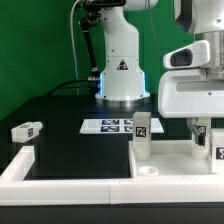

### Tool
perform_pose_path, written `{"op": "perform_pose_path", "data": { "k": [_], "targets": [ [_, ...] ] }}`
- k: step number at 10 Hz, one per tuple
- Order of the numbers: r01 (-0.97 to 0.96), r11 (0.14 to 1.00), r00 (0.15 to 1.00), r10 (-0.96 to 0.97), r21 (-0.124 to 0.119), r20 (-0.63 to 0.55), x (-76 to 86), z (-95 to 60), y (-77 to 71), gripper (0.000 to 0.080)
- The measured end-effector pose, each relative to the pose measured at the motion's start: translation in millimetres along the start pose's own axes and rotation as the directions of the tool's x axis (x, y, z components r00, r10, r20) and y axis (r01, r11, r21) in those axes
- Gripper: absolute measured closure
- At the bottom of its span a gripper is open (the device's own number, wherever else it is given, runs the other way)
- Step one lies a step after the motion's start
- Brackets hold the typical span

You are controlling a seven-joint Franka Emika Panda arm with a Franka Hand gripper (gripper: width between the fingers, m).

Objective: Assemble square table

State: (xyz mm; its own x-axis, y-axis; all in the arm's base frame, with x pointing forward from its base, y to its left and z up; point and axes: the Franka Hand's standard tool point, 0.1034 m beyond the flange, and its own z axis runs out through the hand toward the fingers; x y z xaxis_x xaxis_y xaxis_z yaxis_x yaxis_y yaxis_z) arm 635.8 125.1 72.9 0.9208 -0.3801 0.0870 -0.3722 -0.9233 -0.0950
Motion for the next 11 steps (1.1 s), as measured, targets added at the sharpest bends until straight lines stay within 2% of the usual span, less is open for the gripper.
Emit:
{"op": "perform_pose_path", "data": {
  "k": [1,2,3,4,7,9,10,11],
  "targets": [
    [-0.021,1.0,1.0,0.021,0.0,0.0,-0.1,0.1,0.0,0.0238],
    [-0.027,1.0,1.0,0.027,0.0,0.0,-0.1,0.2,0.0,0.0238],
    [-0.071,0.997,0.997,0.071,-0.004,0.001,0.3,1.1,3.2,0.0439],
    [-0.14,0.99,0.99,0.14,-0.01,0.003,0.4,2.1,7.1,0.0502],
    [-0.321,0.947,0.947,0.321,-0.011,0.0,1.1,2.2,9.0,0.0503],
    [-0.473,0.881,0.881,0.473,-0.013,-0.001,1.5,2.3,10.8,0.0503],
    [-0.575,0.818,0.818,0.575,-0.014,0.0,1.6,2.5,12.1,0.0503],
    [-0.703,0.711,0.711,0.703,-0.009,0.009,1.7,2.6,13.8,0.0502]
  ]
}}
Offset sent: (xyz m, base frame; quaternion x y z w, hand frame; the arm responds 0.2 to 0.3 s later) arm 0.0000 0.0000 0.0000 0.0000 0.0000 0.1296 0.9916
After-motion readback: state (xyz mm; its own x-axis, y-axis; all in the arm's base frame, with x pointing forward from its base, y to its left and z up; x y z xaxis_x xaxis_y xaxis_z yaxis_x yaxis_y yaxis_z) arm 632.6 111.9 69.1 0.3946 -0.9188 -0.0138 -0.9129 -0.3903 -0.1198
